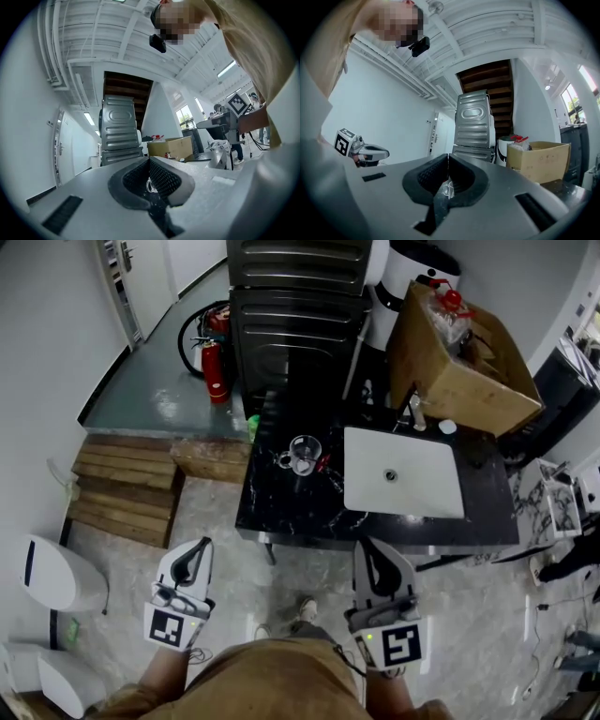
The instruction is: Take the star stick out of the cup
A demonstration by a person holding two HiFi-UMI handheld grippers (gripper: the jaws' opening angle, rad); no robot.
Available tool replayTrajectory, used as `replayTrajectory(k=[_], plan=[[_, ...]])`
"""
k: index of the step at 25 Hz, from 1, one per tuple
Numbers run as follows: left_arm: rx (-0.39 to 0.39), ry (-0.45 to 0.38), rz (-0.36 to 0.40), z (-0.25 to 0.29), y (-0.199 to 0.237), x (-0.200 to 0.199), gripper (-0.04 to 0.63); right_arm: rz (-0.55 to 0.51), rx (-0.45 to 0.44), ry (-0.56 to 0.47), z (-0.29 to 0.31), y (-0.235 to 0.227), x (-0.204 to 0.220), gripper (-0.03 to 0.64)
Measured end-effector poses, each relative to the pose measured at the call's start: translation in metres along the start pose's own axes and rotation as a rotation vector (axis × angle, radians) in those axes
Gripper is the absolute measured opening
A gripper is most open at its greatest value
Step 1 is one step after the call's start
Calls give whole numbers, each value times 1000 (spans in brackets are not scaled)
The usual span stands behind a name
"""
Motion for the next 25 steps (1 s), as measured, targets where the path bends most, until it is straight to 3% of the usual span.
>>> replayTrajectory(k=[3, 9, 25], plan=[[-16, 11, -3, 7, 3, 2, 1, 40, 5, -2, 16, -5, 0, 3], [-42, 20, 7, 11, 8, 4, 0, 25, -42, 23, 30, -6, 12, 3], [-74, 31, 9, 18, 16, 7, 0, 44, -59, 11, 60, -12, 22, 5]])
Point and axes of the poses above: the fingertips, and each gripper's own axes: z forward along the fingers, y to its left, x out of its underside, the point moved 1 cm from there along -z, backward along the fingers, and after that the axes turned 11 degrees about -z, right-handed, at the moved point
